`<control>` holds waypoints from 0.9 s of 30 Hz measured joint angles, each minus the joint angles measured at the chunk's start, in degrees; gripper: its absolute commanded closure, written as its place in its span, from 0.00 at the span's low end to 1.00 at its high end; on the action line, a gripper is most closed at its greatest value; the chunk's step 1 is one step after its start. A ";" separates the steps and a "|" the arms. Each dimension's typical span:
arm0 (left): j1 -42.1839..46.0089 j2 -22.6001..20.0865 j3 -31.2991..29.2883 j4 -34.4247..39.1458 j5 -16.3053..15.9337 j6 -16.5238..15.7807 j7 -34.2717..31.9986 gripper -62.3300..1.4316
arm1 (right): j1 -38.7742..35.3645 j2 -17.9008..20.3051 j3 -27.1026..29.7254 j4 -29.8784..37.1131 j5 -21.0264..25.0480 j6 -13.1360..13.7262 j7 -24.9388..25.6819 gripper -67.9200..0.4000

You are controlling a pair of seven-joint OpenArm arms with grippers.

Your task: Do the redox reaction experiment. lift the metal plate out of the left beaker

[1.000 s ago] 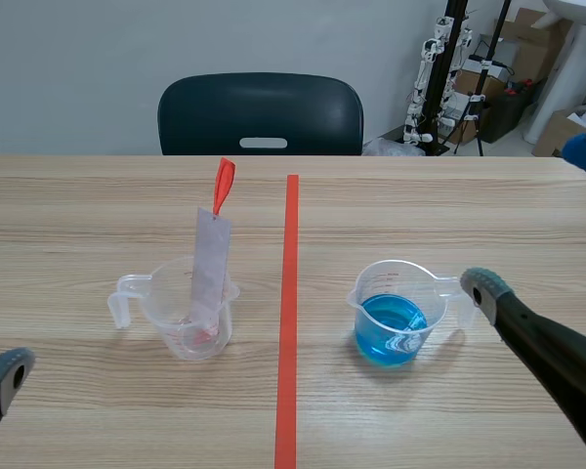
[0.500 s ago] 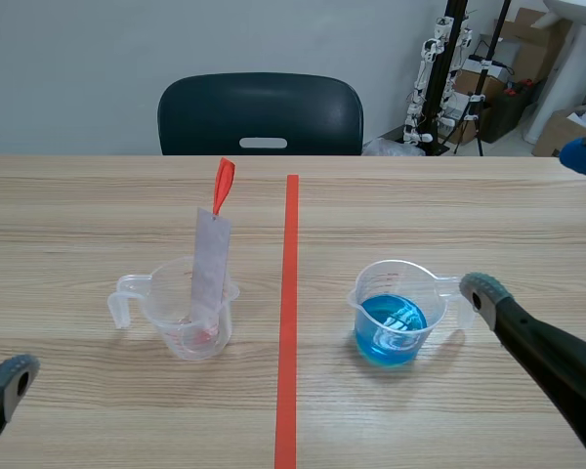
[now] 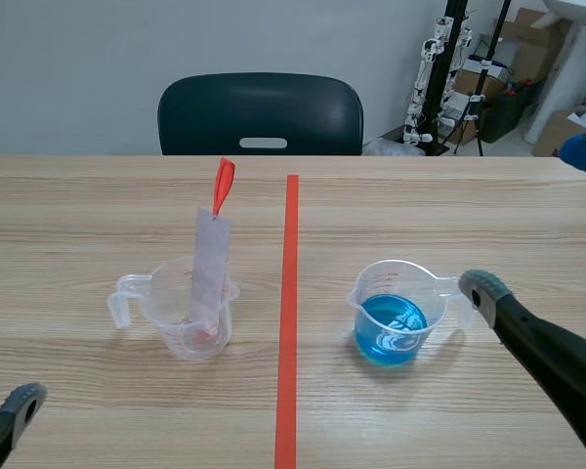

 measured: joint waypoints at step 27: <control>-4.76 6.43 1.01 -19.45 0.72 -9.09 -23.76 0.01 | 0.00 0.00 0.00 0.00 15.10 -1.29 -8.85 0.00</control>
